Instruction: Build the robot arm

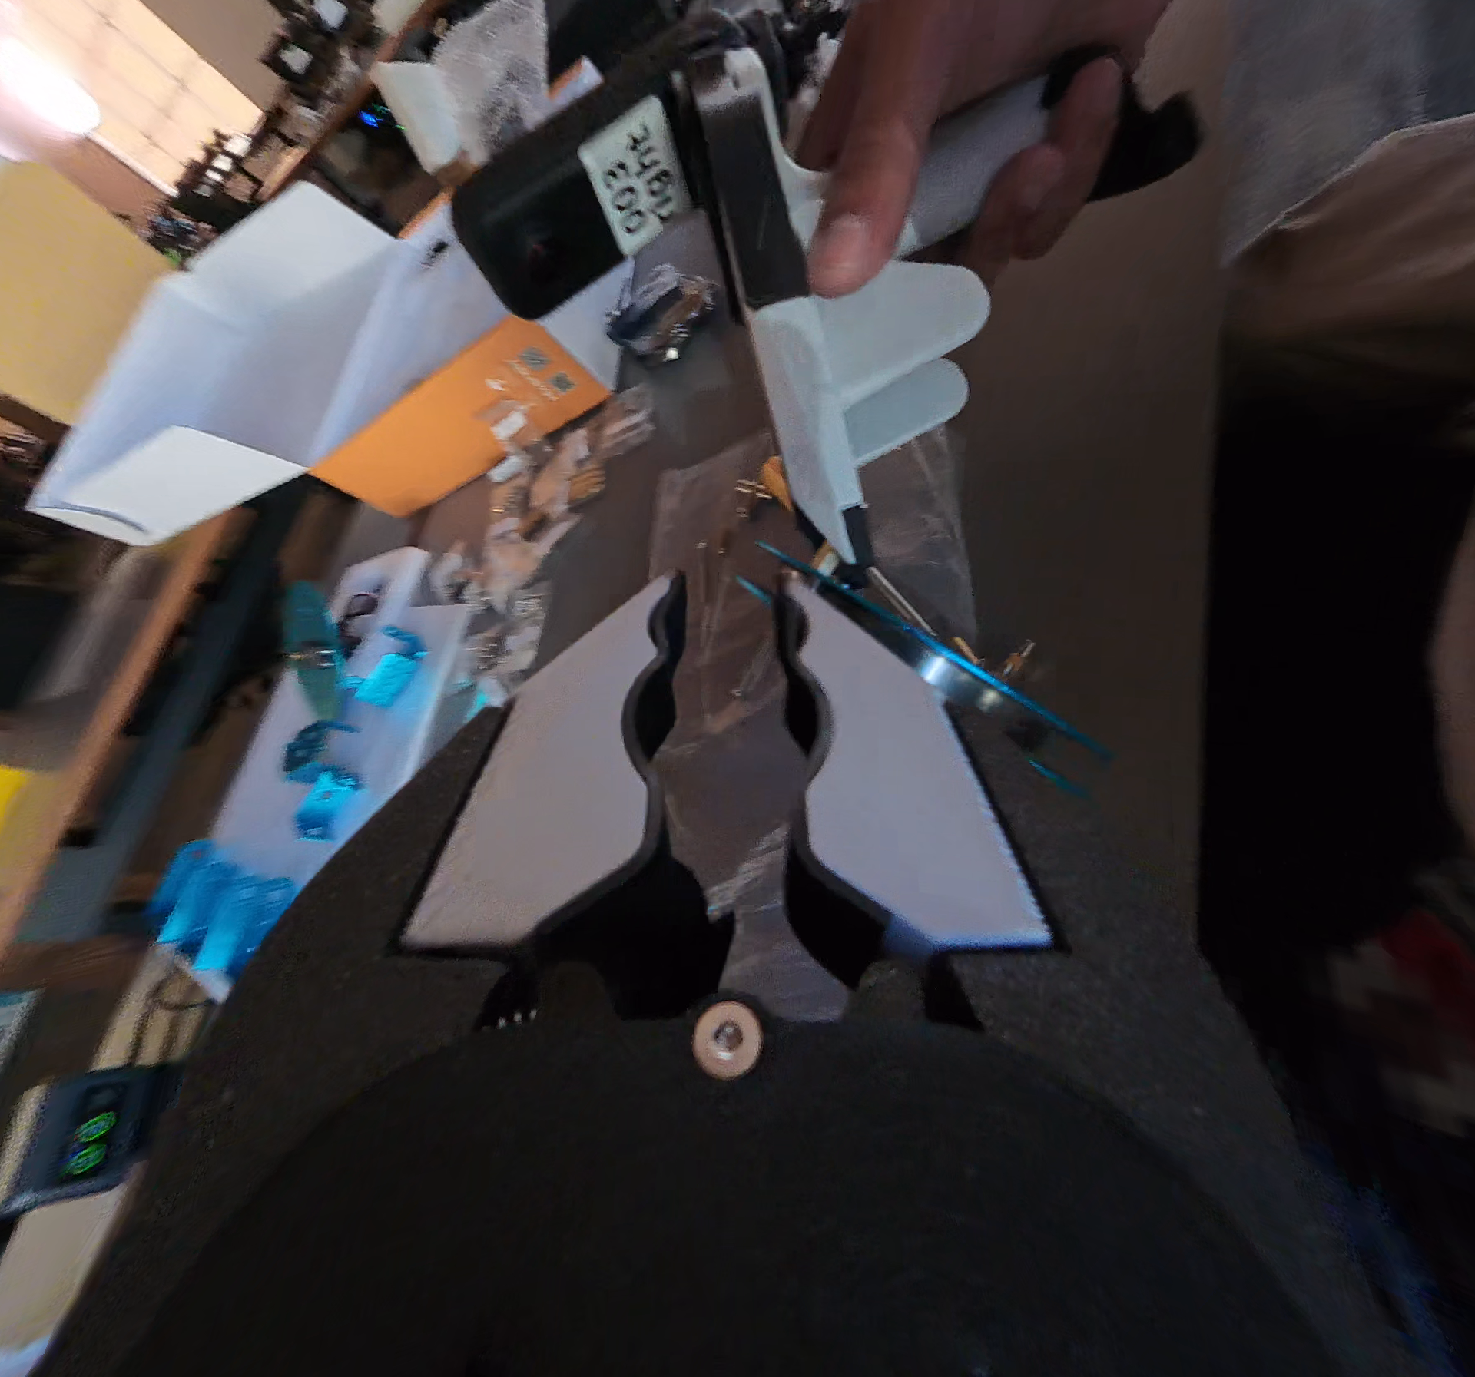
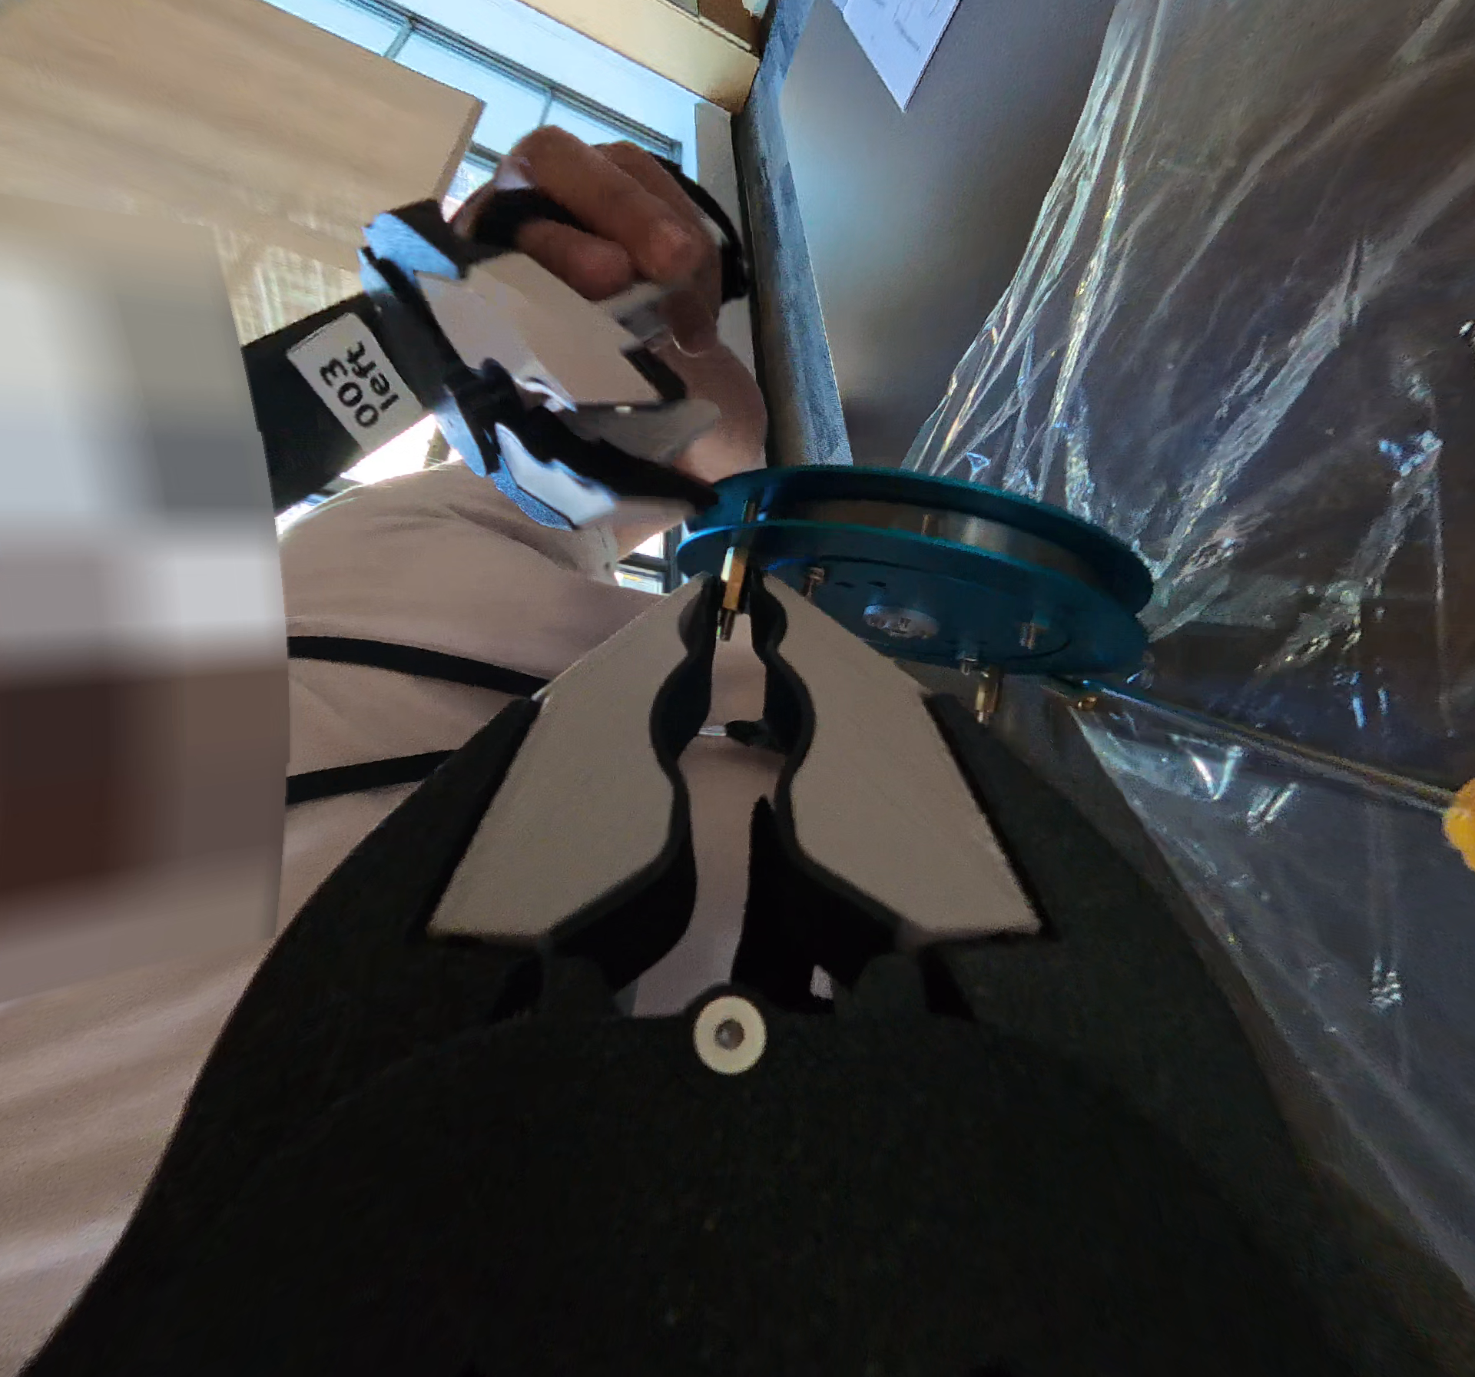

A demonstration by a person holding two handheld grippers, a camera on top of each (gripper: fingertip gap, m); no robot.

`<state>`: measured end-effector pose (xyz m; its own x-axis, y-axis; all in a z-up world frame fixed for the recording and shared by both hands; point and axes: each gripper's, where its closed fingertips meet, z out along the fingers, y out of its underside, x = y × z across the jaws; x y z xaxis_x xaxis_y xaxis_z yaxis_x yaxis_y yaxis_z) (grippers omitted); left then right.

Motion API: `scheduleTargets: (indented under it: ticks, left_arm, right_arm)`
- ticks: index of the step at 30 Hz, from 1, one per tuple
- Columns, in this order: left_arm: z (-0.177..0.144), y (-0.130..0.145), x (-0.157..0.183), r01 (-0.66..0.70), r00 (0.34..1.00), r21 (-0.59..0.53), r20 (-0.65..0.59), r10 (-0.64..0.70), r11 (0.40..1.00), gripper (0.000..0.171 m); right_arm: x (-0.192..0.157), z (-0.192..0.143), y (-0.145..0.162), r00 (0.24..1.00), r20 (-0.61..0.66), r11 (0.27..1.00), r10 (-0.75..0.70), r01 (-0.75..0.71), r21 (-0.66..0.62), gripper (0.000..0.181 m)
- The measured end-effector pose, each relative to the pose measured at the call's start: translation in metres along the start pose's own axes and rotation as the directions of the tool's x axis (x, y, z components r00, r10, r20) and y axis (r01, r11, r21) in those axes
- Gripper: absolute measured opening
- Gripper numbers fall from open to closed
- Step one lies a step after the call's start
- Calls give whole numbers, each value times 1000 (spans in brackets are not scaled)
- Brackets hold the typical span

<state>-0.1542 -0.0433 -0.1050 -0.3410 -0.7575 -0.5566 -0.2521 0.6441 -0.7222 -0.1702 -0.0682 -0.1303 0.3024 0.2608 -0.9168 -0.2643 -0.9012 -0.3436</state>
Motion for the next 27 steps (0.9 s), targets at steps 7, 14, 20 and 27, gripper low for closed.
scheduleTargets:
  ticks: [7, 14, 20, 27]
  left_arm:
    - [-21, 13, -20, 292, 954, 102, 37, -297, 951, 17]
    - [-14, 9, 25, 694, 702, 207, -407, -584, 690, 21]
    - [-2, 1, 32, 675, 722, 209, -380, -578, 707, 64]
    - [12, 11, 42, 613, 779, 77, -227, -585, 786, 53]
  right_arm:
    - [4, -10, -1, 999, -33, 998, -14, 16, 61, 4]
    - [6, -11, -3, 973, -127, 978, -190, 199, 59, 4]
    - [11, -13, -10, 917, -262, 936, -300, 337, 107, 4]
    - [14, -8, -24, 894, -325, 899, -309, 386, 207, 10]
